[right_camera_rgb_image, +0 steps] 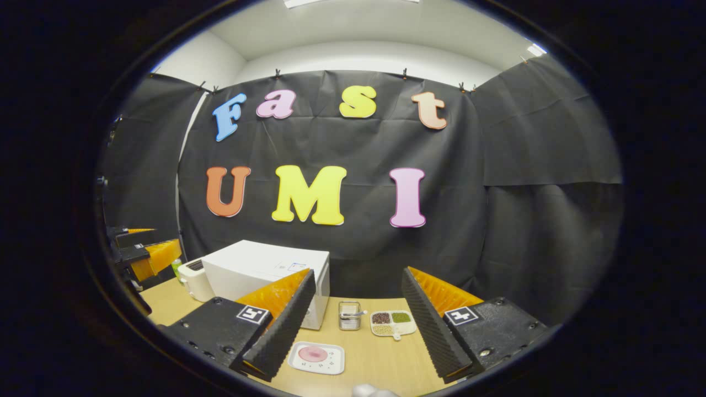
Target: Open the microwave oven with the left hand, put the food in, and close the microwave oven.
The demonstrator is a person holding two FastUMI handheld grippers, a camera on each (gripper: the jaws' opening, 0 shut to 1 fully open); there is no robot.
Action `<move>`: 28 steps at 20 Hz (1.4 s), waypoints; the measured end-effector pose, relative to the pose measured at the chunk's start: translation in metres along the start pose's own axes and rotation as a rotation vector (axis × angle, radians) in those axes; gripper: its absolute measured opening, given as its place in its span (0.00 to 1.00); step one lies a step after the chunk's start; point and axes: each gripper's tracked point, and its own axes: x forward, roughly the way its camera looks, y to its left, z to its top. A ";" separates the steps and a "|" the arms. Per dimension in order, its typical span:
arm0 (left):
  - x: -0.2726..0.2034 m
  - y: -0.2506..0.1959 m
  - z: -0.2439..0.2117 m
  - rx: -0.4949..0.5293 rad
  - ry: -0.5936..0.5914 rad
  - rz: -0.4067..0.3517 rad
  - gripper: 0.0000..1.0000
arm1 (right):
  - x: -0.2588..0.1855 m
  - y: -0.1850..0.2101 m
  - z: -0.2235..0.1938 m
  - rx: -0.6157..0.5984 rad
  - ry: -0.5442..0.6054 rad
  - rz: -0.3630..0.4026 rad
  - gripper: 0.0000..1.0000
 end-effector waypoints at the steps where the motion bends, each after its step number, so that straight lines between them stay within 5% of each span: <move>1: 0.000 0.000 -0.001 -0.002 -0.001 0.000 0.96 | 0.000 0.000 0.000 0.000 0.000 0.000 1.00; 17: 0.062 -0.067 -0.094 0.003 0.049 -0.090 0.96 | -0.011 -0.031 0.007 -0.029 0.022 -0.023 1.00; 28: 0.175 -0.116 -0.216 0.012 0.173 -0.092 0.96 | -0.025 -0.060 -0.007 -0.063 0.104 -0.108 1.00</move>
